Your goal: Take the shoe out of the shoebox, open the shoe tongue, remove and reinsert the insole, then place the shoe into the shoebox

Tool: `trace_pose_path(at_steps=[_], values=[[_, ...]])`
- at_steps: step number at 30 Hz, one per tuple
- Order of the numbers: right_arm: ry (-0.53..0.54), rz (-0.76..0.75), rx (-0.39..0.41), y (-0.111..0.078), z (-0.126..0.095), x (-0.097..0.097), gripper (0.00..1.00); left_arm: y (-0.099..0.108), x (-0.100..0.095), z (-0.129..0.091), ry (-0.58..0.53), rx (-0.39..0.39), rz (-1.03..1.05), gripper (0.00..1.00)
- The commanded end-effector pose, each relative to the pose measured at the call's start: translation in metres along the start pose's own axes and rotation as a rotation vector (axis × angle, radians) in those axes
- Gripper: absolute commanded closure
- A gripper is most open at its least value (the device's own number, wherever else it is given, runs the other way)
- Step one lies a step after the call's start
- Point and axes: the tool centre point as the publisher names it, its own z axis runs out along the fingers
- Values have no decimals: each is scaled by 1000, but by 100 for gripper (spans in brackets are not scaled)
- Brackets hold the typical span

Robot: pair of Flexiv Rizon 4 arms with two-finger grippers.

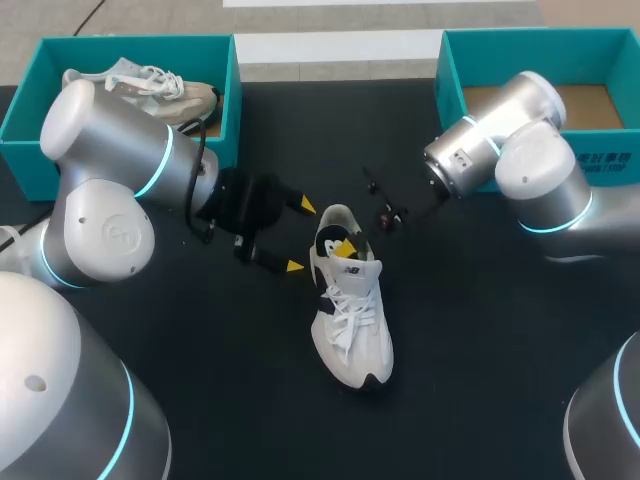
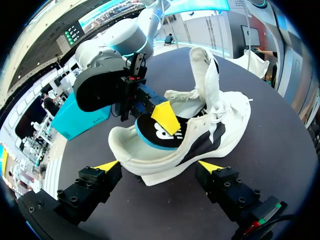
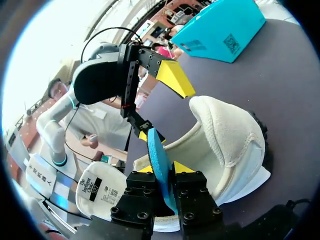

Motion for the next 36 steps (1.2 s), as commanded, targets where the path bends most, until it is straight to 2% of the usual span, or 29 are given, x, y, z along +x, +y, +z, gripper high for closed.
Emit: trace_pose_path(at_steps=[1, 5, 15, 22, 29, 33, 36], values=[[-29, -13, 4, 6, -9, 11, 82, -1, 0, 1, 0, -3, 0, 0], [-45, -32, -6, 12, -15, 16, 79, -1, 0, 1, 0, -3, 0, 0], [-60, -69, -6, 24, -21, 14, 72, -1, 0, 1, 0, -3, 0, 0], [-61, -114, 27, 39, -28, 13, 69, -1, 0, 1, 0, -3, 0, 0], [-175, -112, 66, 45, -68, 23, 66, -1, 0, 1, 0, -3, 0, 0], [-252, -81, 44, 36, -89, 35, 65, -1, 0, 1, 0, -3, 0, 0], [-298, -53, 15, 27, -96, 47, 66, -1, 0, 1, 0, -3, 0, 0]])
